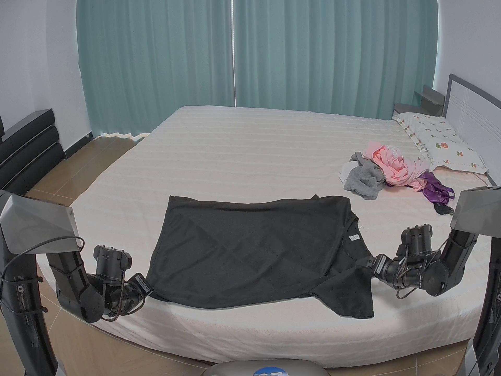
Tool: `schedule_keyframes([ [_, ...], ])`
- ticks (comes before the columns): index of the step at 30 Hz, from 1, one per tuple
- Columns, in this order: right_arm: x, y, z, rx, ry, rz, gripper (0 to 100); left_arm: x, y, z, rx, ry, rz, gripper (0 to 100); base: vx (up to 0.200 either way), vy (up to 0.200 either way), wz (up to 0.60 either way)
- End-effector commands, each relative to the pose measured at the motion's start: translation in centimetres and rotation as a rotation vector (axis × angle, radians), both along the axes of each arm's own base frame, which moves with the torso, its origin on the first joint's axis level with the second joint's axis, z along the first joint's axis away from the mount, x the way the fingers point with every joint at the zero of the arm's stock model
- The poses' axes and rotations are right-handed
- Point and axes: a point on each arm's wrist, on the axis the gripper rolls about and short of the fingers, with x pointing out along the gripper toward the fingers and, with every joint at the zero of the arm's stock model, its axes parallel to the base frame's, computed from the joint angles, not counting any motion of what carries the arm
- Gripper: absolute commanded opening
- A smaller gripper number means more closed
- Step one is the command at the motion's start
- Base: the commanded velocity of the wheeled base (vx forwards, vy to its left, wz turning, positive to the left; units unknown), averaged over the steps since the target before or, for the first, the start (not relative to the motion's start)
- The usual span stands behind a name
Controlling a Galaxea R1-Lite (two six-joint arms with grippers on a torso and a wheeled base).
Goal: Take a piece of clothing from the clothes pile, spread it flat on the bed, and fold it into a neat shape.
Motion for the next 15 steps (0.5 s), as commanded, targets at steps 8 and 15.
schedule_keyframes([
  [8, -3.4, 0.1, -2.1, -0.028, 0.046, 0.185, 100, 0.0, 0.0, 0.1, -0.004, -0.003, -0.001, 0, 0.000, 0.000, 0.00],
  [15, -2.9, 0.3, -3.1, -0.033, 0.051, 0.200, 100, 0.0, 0.0, 0.1, -0.005, -0.001, -0.002, 0, 0.000, 0.000, 0.00],
])
